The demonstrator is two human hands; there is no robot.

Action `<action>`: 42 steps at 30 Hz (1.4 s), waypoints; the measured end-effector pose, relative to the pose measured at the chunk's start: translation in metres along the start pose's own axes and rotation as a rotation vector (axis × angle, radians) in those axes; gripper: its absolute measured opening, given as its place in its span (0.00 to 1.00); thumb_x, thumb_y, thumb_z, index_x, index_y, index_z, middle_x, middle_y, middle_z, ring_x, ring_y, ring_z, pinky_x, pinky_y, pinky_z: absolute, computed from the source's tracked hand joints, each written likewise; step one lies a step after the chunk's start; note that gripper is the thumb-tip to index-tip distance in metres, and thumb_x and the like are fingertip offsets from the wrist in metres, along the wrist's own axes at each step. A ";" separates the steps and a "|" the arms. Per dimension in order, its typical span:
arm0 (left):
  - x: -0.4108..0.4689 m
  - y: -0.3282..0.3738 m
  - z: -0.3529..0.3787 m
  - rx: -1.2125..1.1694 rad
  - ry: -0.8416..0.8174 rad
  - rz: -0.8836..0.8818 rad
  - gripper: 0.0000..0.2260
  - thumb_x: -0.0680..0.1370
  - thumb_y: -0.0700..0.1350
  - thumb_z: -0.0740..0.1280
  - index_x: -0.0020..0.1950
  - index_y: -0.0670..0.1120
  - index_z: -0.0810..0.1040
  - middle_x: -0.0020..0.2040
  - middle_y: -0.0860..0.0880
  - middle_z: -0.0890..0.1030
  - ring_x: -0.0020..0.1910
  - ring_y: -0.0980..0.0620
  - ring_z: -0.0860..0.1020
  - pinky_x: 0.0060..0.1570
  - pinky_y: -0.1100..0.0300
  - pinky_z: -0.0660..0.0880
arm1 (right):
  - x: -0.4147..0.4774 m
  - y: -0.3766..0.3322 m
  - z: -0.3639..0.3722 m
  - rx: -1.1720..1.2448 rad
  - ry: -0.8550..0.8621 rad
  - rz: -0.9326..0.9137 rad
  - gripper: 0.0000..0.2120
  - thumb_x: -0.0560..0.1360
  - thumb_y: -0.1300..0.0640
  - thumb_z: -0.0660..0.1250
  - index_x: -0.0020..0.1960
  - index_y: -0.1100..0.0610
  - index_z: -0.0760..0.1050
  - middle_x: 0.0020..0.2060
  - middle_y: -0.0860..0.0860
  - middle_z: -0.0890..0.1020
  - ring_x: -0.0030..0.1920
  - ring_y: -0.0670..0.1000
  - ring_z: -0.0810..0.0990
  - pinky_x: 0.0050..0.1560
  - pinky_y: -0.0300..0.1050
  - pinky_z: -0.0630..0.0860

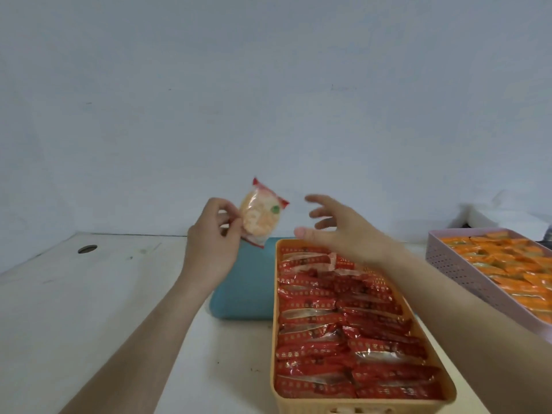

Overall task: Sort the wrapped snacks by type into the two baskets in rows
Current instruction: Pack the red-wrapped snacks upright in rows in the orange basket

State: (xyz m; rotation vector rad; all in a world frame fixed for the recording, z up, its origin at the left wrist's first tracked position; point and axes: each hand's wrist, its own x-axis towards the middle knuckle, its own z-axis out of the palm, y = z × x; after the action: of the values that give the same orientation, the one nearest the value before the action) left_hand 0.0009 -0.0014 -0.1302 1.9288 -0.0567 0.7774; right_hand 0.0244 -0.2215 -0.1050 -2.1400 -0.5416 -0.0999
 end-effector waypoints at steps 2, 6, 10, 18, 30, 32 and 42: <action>-0.005 0.022 0.007 -0.154 -0.116 0.018 0.13 0.79 0.37 0.66 0.46 0.55 0.71 0.48 0.49 0.84 0.43 0.53 0.84 0.44 0.56 0.81 | -0.005 -0.011 -0.012 0.281 -0.035 0.004 0.32 0.71 0.47 0.73 0.71 0.38 0.63 0.60 0.47 0.76 0.56 0.47 0.80 0.50 0.43 0.80; -0.013 0.034 0.028 -0.120 -0.335 0.005 0.13 0.76 0.41 0.70 0.53 0.56 0.71 0.52 0.54 0.84 0.51 0.57 0.82 0.53 0.58 0.78 | -0.008 -0.010 -0.031 0.045 0.223 -0.120 0.15 0.73 0.62 0.71 0.58 0.49 0.77 0.45 0.50 0.84 0.44 0.51 0.82 0.44 0.46 0.80; -0.017 0.026 0.048 0.418 -0.512 0.180 0.15 0.77 0.51 0.69 0.61 0.53 0.71 0.60 0.54 0.80 0.57 0.55 0.78 0.56 0.54 0.76 | -0.013 0.015 -0.052 -0.114 0.379 -0.052 0.12 0.73 0.63 0.68 0.53 0.50 0.78 0.40 0.47 0.82 0.40 0.52 0.80 0.47 0.51 0.79; -0.006 0.040 0.066 0.865 -0.834 0.362 0.18 0.78 0.57 0.65 0.68 0.59 0.73 0.61 0.54 0.77 0.63 0.51 0.72 0.62 0.49 0.67 | -0.030 0.034 -0.050 -0.470 0.179 0.012 0.14 0.74 0.61 0.63 0.57 0.51 0.77 0.44 0.49 0.81 0.46 0.51 0.77 0.47 0.46 0.73; -0.004 0.038 0.089 0.512 -0.754 0.040 0.18 0.76 0.62 0.64 0.60 0.52 0.71 0.56 0.53 0.82 0.51 0.54 0.79 0.53 0.55 0.74 | -0.043 0.058 -0.034 0.341 0.454 0.205 0.09 0.78 0.61 0.62 0.56 0.52 0.70 0.49 0.54 0.80 0.48 0.54 0.82 0.44 0.58 0.83; -0.005 0.037 0.094 0.413 -0.683 -0.001 0.16 0.75 0.58 0.68 0.58 0.53 0.70 0.48 0.56 0.83 0.44 0.57 0.81 0.51 0.55 0.76 | -0.044 0.066 -0.028 0.299 0.517 0.167 0.08 0.79 0.58 0.60 0.57 0.51 0.68 0.48 0.50 0.80 0.49 0.52 0.81 0.47 0.60 0.81; 0.000 0.039 0.098 0.224 -0.557 0.053 0.07 0.78 0.42 0.67 0.44 0.55 0.78 0.45 0.53 0.84 0.47 0.53 0.81 0.51 0.57 0.75 | -0.038 0.071 -0.025 -0.016 0.639 -0.138 0.15 0.79 0.61 0.62 0.65 0.55 0.69 0.53 0.53 0.77 0.54 0.51 0.75 0.51 0.41 0.69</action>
State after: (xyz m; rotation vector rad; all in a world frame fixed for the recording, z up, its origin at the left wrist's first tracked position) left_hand 0.0352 -0.1012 -0.1270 2.3164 -0.3739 0.2666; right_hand 0.0229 -0.2901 -0.1538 -1.9365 -0.3039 -0.8320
